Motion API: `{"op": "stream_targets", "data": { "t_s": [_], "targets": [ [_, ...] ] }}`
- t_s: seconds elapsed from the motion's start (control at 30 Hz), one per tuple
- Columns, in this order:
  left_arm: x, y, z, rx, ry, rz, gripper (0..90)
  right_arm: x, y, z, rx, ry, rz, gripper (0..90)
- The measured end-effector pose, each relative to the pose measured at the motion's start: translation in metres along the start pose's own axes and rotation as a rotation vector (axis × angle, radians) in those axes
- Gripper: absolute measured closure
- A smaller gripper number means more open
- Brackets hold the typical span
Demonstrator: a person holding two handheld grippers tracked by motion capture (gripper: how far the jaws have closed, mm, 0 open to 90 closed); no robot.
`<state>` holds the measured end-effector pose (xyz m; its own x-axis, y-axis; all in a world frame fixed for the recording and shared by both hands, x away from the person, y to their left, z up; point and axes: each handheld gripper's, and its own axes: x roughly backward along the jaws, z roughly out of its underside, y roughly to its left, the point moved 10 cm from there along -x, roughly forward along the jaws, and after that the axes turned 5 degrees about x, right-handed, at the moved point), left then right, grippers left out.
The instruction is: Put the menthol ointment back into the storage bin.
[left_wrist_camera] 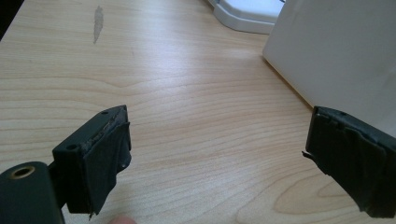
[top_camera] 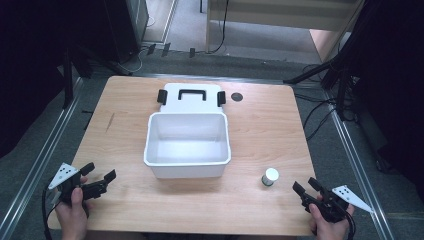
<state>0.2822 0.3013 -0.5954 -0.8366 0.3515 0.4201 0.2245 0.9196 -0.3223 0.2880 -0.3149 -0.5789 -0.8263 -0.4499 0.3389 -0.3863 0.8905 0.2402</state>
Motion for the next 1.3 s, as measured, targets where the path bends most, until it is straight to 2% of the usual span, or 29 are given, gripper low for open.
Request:
{"op": "stream_targets", "data": {
  "t_s": [0.1,0.2,0.3,0.37,0.43,0.47,0.5,0.53,0.57,0.7,0.83,0.9,0.97,1.07,1.2,1.3],
  "targets": [
    [0.000,-0.001,0.000,-0.006,0.002,-0.010,7.6,-0.001,0.000,-0.004,0.016,0.013,0.037,25.8],
    [0.000,-0.001,0.001,-0.015,0.006,-0.010,7.6,-0.003,0.004,-0.012,0.057,0.047,0.065,27.0],
    [-0.001,-0.001,0.001,-0.020,0.010,-0.014,7.6,-0.005,0.008,-0.014,0.098,0.130,0.086,27.5],
    [-0.001,-0.002,0.001,-0.021,0.009,-0.013,7.6,-0.008,0.013,-0.011,0.138,0.208,0.085,27.6],
    [-0.001,-0.002,0.002,-0.022,0.012,-0.012,7.6,-0.010,0.015,-0.005,0.189,0.313,0.112,27.4],
    [-0.001,-0.002,0.002,-0.022,0.012,-0.012,7.6,-0.010,0.015,-0.005,0.189,0.313,0.112,27.4],
    [-0.001,-0.002,0.001,-0.023,0.011,-0.014,7.6,-0.012,0.019,-0.003,0.205,0.379,0.105,27.3],
    [-0.001,-0.002,0.002,-0.024,0.012,-0.014,7.6,-0.012,0.019,-0.003,0.205,0.379,0.105,27.3],
    [-0.001,-0.002,0.002,-0.026,0.016,-0.014,7.6,-0.013,0.025,-0.001,0.227,0.468,0.083,26.8],
    [-0.001,-0.002,0.002,-0.028,0.021,-0.015,7.6,-0.016,0.033,0.000,0.264,0.599,0.076,26.8],
    [-0.001,-0.002,0.002,-0.027,0.019,-0.014,7.6,-0.020,0.041,-0.003,0.285,0.694,0.068,26.3],
    [-0.001,-0.002,0.002,-0.026,0.020,-0.015,7.6,-0.021,0.042,-0.004,0.297,0.714,0.062,26.3],
    [-0.001,-0.002,0.002,-0.027,0.021,-0.014,7.6,-0.023,0.048,-0.005,0.320,0.784,0.054,25.9],
    [-0.002,-0.002,0.002,-0.026,0.023,-0.012,7.6,-0.025,0.052,-0.005,0.331,0.847,0.044,25.6],
    [-0.002,-0.002,0.002,-0.026,0.022,-0.013,7.6,-0.027,0.056,-0.003,0.348,0.947,0.053,25.3],
    [-0.002,-0.002,0.002,-0.025,0.023,-0.013,7.6,-0.030,0.059,-0.004,0.363,1.000,0.057,25.1]
  ]
}}
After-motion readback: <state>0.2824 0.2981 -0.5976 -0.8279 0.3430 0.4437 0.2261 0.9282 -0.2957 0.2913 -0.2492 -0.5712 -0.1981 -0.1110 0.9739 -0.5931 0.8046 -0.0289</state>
